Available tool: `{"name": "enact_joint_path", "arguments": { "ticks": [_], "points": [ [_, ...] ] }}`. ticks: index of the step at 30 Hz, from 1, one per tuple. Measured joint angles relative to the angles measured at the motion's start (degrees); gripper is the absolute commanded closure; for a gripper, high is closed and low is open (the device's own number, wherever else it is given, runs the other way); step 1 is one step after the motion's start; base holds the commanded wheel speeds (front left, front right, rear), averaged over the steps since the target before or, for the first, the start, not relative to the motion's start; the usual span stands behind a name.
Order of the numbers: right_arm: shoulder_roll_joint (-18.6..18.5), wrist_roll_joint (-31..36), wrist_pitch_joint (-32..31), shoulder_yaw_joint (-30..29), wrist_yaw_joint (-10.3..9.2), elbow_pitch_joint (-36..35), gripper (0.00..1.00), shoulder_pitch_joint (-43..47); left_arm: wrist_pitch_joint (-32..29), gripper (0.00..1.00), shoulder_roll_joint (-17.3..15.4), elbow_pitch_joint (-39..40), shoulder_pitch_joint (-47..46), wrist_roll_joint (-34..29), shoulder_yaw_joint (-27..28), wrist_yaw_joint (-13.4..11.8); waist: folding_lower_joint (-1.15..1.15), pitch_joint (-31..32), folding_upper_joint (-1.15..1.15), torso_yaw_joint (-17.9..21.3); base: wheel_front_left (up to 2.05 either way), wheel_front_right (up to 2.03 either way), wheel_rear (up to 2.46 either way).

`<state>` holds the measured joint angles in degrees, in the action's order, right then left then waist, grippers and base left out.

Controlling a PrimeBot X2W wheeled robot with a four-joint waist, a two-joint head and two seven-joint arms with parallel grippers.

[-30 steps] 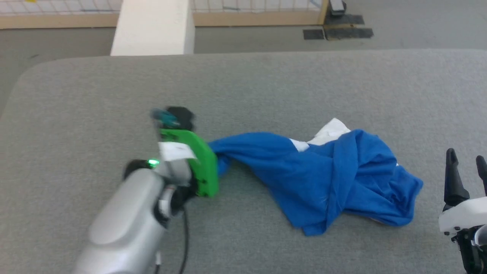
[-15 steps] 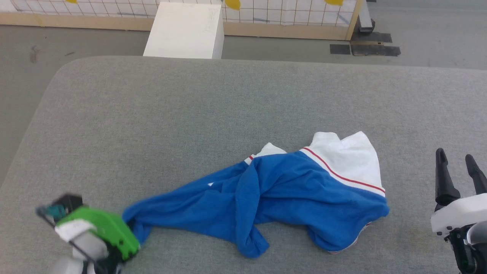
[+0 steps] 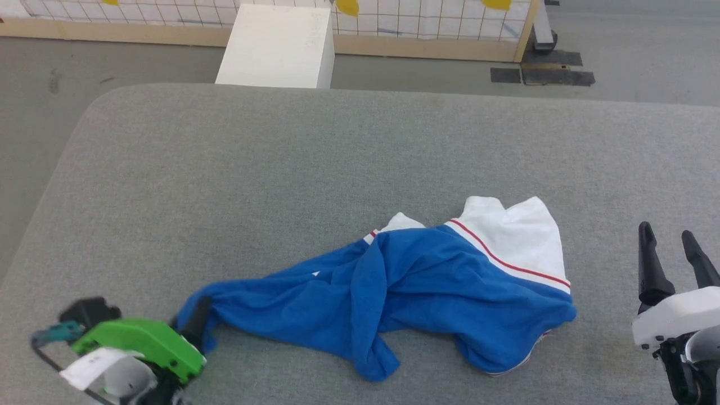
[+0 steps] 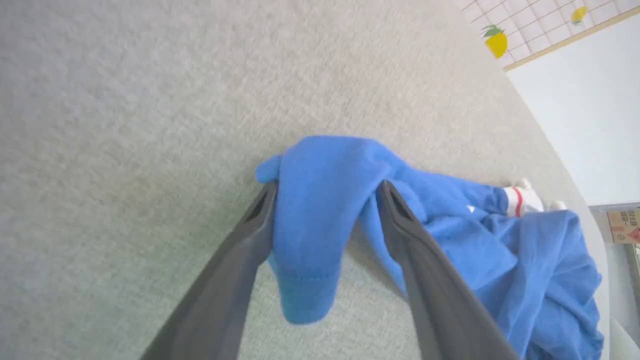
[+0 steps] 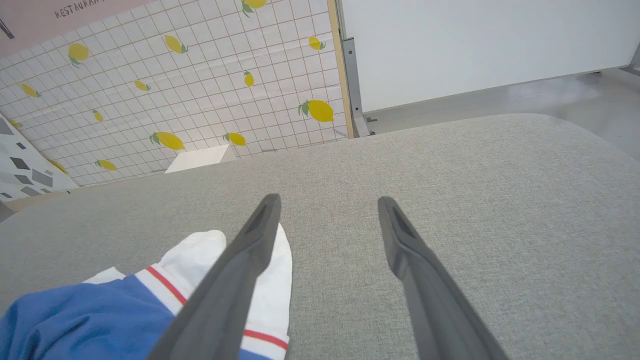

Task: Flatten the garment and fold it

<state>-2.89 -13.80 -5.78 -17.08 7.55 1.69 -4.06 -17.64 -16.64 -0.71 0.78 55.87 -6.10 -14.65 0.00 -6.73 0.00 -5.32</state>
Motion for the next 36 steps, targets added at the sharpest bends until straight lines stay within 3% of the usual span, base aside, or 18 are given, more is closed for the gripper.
{"name": "enact_joint_path", "arguments": {
  "ticks": [3,9,14,21,31,36],
  "points": [
    [0.0,0.0,0.0,0.1,0.0,0.2,0.0,0.0,6.2,0.0,-0.8,2.4,-1.0,-2.1,1.8,1.8,0.0,0.6,0.0,0.1,0.0,0.0,0.0],
    [0.0,0.0,0.0,0.3,0.01,0.4,0.0,0.0,21.4,0.0,-2.5,3.7,-1.4,-12.1,1.5,6.3,0.0,1.4,0.0,0.5,0.0,0.0,0.0],
    [0.0,0.3,-1.7,0.3,0.01,0.6,0.0,0.0,29.8,0.0,-1.0,1.8,-0.9,-17.2,0.1,7.3,0.0,1.1,0.0,0.6,0.0,0.0,0.0],
    [-0.8,4.1,-11.8,2.9,0.01,1.3,0.0,-3.0,31.9,0.0,1.2,0.8,-0.9,-20.4,-0.3,9.0,0.0,-1.2,0.0,0.3,0.0,0.0,0.0],
    [-9.8,7.3,-35.2,14.2,0.01,7.7,0.0,-20.2,32.1,0.0,2.7,0.7,-5.2,-24.9,-0.5,10.4,0.0,-6.9,0.0,-1.0,0.0,0.0,0.0],
    [-13.8,7.4,-43.3,21.2,0.01,11.2,0.0,-26.7,32.2,0.0,4.2,0.8,-7.5,-25.4,-0.8,11.4,0.01,-10.2,0.0,-2.2,0.0,0.0,0.0]
  ]
}}
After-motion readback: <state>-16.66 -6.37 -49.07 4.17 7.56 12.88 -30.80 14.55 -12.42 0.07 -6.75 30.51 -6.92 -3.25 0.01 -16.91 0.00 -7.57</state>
